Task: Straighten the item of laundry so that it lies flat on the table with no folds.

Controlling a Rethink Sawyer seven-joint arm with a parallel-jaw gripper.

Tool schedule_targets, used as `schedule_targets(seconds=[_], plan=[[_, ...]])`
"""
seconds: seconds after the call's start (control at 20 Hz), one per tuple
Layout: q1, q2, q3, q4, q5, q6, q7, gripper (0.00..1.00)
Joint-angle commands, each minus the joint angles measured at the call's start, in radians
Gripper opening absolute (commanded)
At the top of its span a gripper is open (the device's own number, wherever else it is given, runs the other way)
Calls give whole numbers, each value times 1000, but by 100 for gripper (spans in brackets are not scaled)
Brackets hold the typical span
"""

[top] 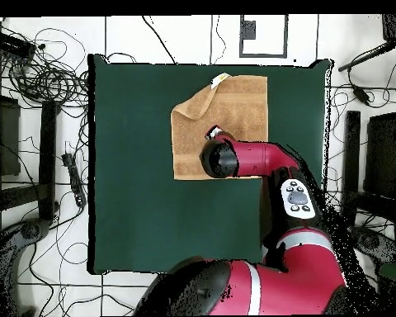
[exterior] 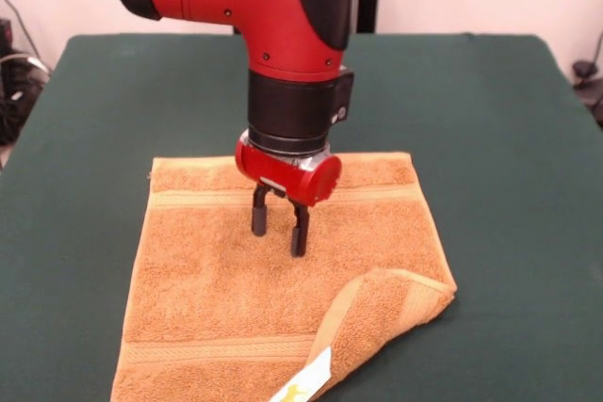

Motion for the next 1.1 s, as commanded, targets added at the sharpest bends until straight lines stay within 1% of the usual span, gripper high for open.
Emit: schedule_targets(seconds=[0.05,0.25,0.4,0.55,0.7,0.8,0.9,1.1], plan=[[-15,92,110,79,0,-2,-15,100],[-9,95,105,70,7,12,-10,100],[9,78,93,74,13,29,1,100],[11,61,92,107,11,3,16,100],[-3,78,92,120,-13,-40,8,100],[-5,105,80,106,-21,-57,11,100],[-13,117,82,100,-11,-74,27,100],[4,113,87,57,6,-28,17,100]])
